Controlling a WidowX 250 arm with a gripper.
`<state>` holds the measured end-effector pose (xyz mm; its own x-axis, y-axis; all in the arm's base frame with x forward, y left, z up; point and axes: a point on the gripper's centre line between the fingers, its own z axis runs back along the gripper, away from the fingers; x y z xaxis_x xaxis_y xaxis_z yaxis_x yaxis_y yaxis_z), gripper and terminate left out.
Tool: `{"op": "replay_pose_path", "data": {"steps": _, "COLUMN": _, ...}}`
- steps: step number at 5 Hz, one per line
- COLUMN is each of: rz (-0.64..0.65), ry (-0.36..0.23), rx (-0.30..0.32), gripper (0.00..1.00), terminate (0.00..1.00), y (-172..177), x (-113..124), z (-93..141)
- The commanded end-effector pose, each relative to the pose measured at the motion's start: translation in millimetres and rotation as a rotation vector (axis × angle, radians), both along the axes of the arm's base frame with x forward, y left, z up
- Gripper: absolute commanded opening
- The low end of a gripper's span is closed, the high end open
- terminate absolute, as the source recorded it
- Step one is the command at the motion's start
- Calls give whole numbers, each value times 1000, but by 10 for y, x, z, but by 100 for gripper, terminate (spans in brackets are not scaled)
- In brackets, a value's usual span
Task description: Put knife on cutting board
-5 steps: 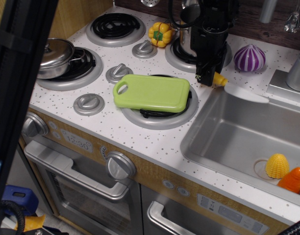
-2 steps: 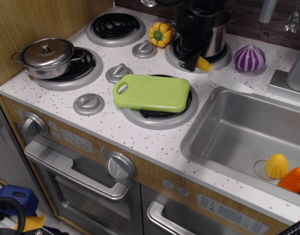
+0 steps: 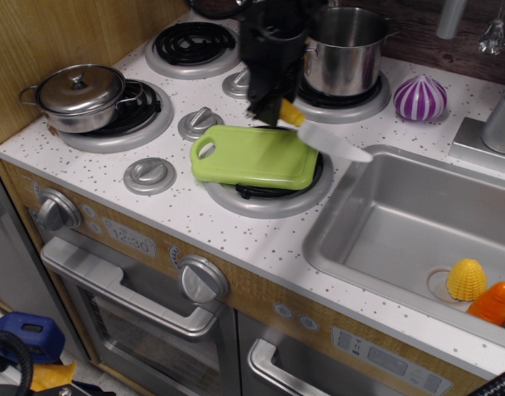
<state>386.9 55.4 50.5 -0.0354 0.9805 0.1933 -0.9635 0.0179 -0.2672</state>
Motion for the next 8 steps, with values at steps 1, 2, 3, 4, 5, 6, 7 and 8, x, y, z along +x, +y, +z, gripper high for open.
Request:
{"op": "replay_pose_path", "data": {"steps": 1, "rz": 15, "ry": -103, "rx": -8, "gripper": 0, "terminate": 0, "y": 132, "x": -97, "z": 220}}
{"op": "replay_pose_path", "data": {"steps": 2, "rz": 13, "ry": -106, "rx": -26, "gripper": 0, "terminate": 0, "y": 160, "x": -168, "z": 142}}
{"op": "replay_pose_path", "data": {"steps": 3, "rz": 3, "ry": -122, "rx": -19, "gripper": 0, "terminate": 0, "y": 226, "x": -243, "z": 85}}
{"op": "replay_pose_path", "data": {"steps": 4, "rz": 1, "ry": -148, "rx": -24, "gripper": 100, "terminate": 0, "y": 239, "x": -247, "z": 22}}
{"op": "replay_pose_path", "data": {"steps": 5, "rz": -16, "ry": -189, "rx": -4, "gripper": 100, "terminate": 0, "y": 246, "x": -207, "z": -8}}
{"op": "replay_pose_path", "data": {"steps": 6, "rz": -16, "ry": -189, "rx": -4, "gripper": 100, "terminate": 0, "y": 246, "x": -207, "z": -8}}
{"op": "replay_pose_path", "data": {"steps": 7, "rz": -16, "ry": -189, "rx": -4, "gripper": 100, "terminate": 0, "y": 246, "x": -207, "z": -8}}
{"op": "replay_pose_path", "data": {"steps": 8, "rz": -16, "ry": -189, "rx": -4, "gripper": 100, "terminate": 100, "y": 246, "x": -207, "z": -8}}
